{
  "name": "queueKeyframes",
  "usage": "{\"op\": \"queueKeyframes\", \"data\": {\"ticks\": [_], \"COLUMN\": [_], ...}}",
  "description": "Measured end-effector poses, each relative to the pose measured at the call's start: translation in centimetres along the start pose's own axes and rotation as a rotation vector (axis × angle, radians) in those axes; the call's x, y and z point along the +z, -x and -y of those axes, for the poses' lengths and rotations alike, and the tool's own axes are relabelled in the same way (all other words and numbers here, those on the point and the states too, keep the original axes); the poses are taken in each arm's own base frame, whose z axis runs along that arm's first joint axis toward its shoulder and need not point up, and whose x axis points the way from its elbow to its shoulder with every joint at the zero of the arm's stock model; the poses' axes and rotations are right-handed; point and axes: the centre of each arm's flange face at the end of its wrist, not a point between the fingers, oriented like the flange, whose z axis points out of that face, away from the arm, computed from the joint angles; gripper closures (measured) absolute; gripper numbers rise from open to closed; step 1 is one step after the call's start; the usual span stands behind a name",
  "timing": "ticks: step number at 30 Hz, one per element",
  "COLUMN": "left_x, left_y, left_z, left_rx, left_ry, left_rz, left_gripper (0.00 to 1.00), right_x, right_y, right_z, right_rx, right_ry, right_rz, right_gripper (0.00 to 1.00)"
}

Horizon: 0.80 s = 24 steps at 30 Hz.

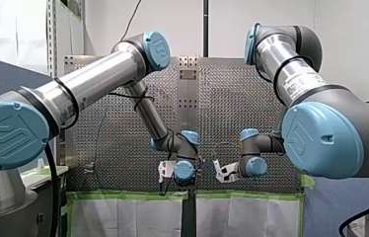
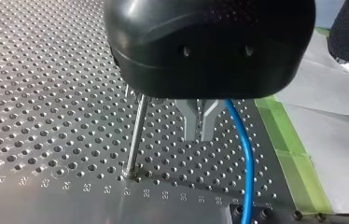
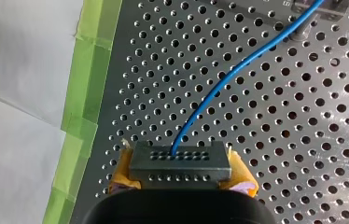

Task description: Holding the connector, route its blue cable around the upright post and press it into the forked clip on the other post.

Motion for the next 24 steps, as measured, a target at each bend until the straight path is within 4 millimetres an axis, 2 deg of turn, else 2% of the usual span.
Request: {"op": "queueKeyframes", "data": {"ticks": [24], "left_x": [0.31], "left_y": [0.02], "left_z": [-0.43], "left_rx": [-0.011], "left_ry": [0.006], "left_rz": [-0.004], "left_gripper": [1.00], "right_x": [0.00], "right_y": [0.00], "right_z": [0.00], "right_rx": [0.000], "right_ry": [0.000], "right_rz": [0.000], "right_gripper": [1.00]}}
